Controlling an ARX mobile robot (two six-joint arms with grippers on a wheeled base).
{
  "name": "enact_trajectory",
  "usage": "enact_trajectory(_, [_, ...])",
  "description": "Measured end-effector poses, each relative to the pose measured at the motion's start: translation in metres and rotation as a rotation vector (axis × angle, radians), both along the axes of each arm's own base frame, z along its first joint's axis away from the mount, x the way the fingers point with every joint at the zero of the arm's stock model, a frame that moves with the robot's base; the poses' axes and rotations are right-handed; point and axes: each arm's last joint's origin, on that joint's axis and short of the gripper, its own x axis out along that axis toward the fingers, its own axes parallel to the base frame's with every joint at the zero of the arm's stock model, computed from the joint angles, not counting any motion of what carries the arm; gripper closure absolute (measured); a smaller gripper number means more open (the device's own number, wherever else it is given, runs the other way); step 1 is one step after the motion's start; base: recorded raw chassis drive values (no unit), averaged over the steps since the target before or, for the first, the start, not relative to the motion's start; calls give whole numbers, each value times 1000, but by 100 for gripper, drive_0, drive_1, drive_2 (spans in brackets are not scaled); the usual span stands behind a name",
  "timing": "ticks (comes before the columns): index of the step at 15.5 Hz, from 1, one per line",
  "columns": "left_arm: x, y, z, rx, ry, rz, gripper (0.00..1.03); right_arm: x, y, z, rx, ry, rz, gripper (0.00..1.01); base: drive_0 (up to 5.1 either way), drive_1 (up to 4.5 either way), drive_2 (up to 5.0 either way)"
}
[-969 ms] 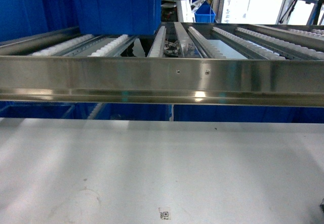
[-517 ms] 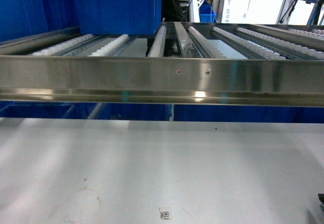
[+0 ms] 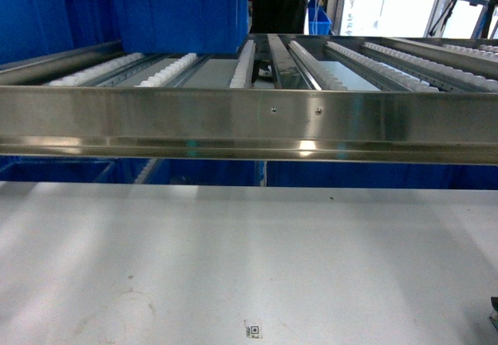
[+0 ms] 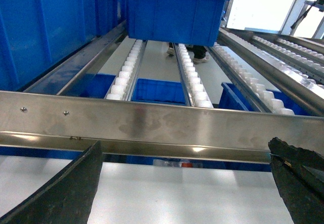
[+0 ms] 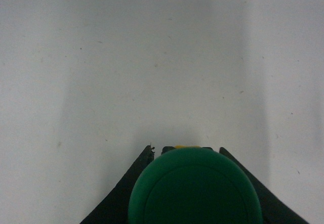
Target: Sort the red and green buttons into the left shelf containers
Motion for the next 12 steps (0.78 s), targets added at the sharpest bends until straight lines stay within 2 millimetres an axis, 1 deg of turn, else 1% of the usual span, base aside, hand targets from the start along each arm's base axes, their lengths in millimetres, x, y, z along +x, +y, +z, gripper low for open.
enact_trajectory(1, [0,0,0,0,0,0,5,0,3,0,0,-7,6,68,0,0,0])
enact_trajectory(2, [0,0,0,0,0,0,5,0,4,1,-3,-21,8,74,0,0,0])
enact_trajectory(5, [0,0,0,0,0,0,5,-8,4,-2,-6,-33,4,75,0,0,0])
enact_trajectory(6, [0,0,0,0,0,0,5,-13,3,-1,-12,-46,-4,75,0,0,0])
enact_trajectory(7, [0,0,0,0,0,0,5,-21,2,4,-19,-79,-10,75,0,0,0])
enact_trajectory(8, [0,0,0,0,0,0,5,-27,-1,15,-28,-143,-20,75,0,0,0])
enact_trajectory(10, [0,0,0,0,0,0,5,-41,-5,49,-48,-305,-20,75,0,0,0])
enact_trajectory(11, [0,0,0,0,0,0,5,-54,-7,60,-49,-344,-17,75,0,0,0])
enact_trajectory(12, [0,0,0,0,0,0,5,-75,-4,69,-38,-367,-5,75,0,0,0])
